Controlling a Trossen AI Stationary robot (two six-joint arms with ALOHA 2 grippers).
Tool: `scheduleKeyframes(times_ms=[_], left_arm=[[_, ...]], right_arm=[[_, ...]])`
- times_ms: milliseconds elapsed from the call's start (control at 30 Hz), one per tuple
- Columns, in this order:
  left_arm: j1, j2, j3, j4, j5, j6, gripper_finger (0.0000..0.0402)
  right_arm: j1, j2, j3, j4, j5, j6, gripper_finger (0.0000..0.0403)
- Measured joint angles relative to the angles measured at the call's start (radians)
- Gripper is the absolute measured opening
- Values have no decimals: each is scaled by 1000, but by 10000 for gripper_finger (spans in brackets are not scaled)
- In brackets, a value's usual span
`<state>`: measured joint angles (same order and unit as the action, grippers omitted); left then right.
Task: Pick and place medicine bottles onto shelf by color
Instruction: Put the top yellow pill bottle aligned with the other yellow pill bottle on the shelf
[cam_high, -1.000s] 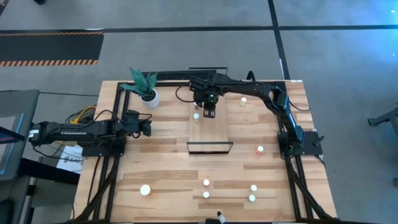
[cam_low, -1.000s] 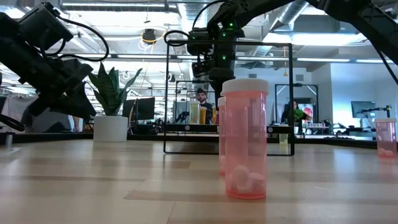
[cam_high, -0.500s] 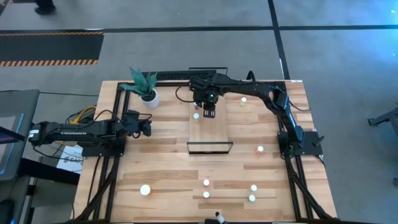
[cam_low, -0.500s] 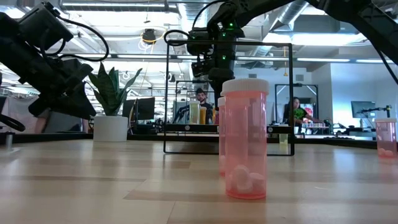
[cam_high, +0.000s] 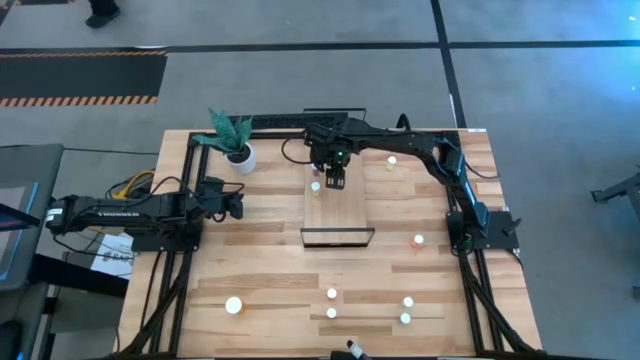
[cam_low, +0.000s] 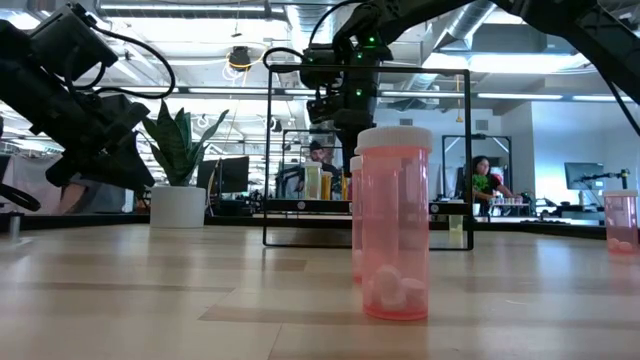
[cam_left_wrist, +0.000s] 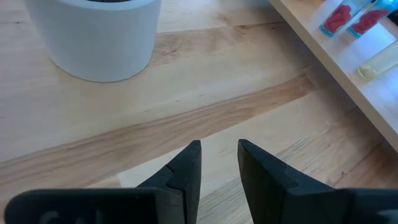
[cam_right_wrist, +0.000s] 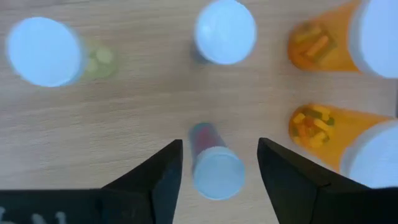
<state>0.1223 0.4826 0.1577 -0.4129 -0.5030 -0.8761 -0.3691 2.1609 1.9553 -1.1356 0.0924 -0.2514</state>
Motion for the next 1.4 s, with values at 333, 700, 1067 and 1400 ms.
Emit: scheduleKeyframes(times_ms=[333, 700, 1067, 1400], left_arm=[[0, 0, 0, 0, 0, 0, 91], [0, 0, 0, 0, 1, 0, 91], [0, 0, 0, 0, 0, 0, 91], [0, 0, 0, 0, 9, 0, 91]], right_arm=[[1, -4, 38, -59, 15, 68, 230], [0, -6, 145, -217, 41, 145, 230], [-77, -53, 157, -414, -40, 313, 230], [-142, -270, -224, -297, -95, 439, 230]])
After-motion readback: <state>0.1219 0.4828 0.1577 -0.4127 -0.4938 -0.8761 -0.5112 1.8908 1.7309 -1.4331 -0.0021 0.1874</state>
